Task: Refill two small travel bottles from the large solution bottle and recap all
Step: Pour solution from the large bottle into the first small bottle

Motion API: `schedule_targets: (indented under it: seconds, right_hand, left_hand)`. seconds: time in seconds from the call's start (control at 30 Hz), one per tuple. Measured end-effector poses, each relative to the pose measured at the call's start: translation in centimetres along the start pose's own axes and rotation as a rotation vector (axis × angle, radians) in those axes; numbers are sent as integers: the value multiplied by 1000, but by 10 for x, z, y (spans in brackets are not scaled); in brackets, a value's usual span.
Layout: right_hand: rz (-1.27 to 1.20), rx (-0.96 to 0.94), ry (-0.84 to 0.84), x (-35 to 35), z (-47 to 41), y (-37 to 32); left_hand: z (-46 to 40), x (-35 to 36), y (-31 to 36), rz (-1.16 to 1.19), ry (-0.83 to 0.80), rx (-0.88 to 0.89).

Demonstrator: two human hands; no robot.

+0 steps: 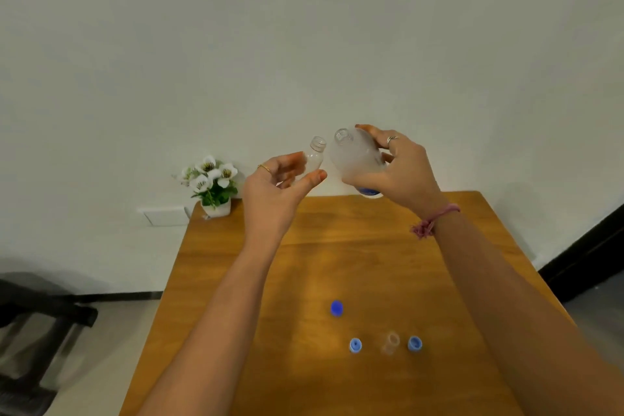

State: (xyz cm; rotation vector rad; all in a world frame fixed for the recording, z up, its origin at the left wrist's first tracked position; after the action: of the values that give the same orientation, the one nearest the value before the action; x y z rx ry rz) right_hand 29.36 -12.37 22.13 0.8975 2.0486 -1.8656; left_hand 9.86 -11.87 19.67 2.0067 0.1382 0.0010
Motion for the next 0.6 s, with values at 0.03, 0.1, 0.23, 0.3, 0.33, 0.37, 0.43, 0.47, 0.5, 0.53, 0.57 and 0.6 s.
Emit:
schedule_targets:
  seconds: [0.03,0.1,0.23,0.3,0.33,0.37,0.43,0.47,0.5,0.53,0.57,0.6]
  right_hand:
    - [22,-16,5,-3,-4,-10]
    - [77,-55,18,-8,-12,-29]
    - [167,-156,53,-16,-23,-62]
    - [191,-203,53,-19,-26,-74]
    - [203,-223,49,-20,-26,-79]
    - [214,-240,44,-20,-27,-84]
    - [236,-262,38,-21,-29,-91]
    - [250,-272,39,-21,-30,-93]
    - [262,-282,42,-21,-30,-96]
    - [271,-290,46,-21,-31,-97]
    - [276,-297,51,-22,-32,-99]
    - [279,-302,54,-23,-33,-100]
  left_hand:
    - [-5,-3,6,-2,9,14]
    - [-14,-8,17,-21,24,41]
    - [-26,-18,29,-33,58,73]
    - [-29,-20,33,-25,67,77]
    - [-30,-21,35,-18,72,78]
    - [-31,-22,36,-10,76,77]
    - [-33,-23,39,3,82,76]
    - [-34,-23,41,8,86,77]
    - [-35,-24,43,12,90,77]
    - [-36,-24,45,19,95,76]
    - [-36,-24,46,29,101,75]
    - [-36,-25,47,41,106,74]
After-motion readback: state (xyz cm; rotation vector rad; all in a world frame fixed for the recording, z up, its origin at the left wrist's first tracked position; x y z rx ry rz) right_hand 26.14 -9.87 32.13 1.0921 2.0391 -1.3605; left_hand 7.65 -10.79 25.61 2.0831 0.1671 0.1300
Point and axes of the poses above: each hand's wrist, its own z-axis away from the middle knuckle, its own x-axis out of the palm, y = z × x, the point moved 3 cm from there along -z, towards the middle knuckle, and after that the axes turned 13 degrees about x, right-handed, at the moved point
